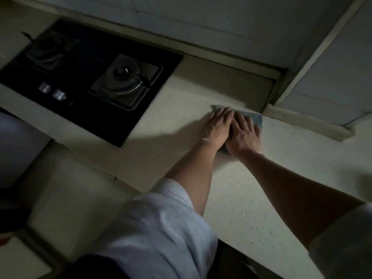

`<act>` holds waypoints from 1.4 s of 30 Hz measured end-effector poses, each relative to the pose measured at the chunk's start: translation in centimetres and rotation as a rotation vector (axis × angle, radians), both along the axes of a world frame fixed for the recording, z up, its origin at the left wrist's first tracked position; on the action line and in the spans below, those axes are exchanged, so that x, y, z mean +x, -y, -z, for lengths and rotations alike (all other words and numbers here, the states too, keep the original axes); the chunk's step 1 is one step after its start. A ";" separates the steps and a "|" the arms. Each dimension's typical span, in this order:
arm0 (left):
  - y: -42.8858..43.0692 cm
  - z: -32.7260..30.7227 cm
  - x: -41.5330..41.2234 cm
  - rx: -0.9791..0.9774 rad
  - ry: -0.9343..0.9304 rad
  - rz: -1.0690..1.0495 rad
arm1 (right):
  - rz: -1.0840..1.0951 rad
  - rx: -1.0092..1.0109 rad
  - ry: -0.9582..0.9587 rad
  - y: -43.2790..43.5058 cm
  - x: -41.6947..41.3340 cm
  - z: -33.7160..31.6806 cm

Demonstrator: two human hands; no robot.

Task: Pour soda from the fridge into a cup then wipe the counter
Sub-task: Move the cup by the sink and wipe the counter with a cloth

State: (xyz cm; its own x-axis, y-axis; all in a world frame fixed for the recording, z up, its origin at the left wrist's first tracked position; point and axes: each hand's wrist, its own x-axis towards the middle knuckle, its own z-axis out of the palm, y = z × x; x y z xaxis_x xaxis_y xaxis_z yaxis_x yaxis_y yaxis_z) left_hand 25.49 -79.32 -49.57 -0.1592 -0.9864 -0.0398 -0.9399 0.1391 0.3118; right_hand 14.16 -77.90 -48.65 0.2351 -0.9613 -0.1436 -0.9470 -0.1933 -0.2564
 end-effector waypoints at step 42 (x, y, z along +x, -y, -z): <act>-16.7 -0.6 8.0 -0.039 0.138 0.166 | 0.027 0.039 0.006 -18.0 8.8 0.3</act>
State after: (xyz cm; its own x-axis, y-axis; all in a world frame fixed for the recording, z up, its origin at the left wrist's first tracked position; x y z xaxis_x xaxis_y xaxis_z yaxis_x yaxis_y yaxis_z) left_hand 33.53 -62.63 -49.02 -0.3151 -0.9484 -0.0352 -0.9366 0.3048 0.1727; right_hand 23.01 -59.94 -48.93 0.2100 -0.9611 -0.1796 -0.9502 -0.1573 -0.2690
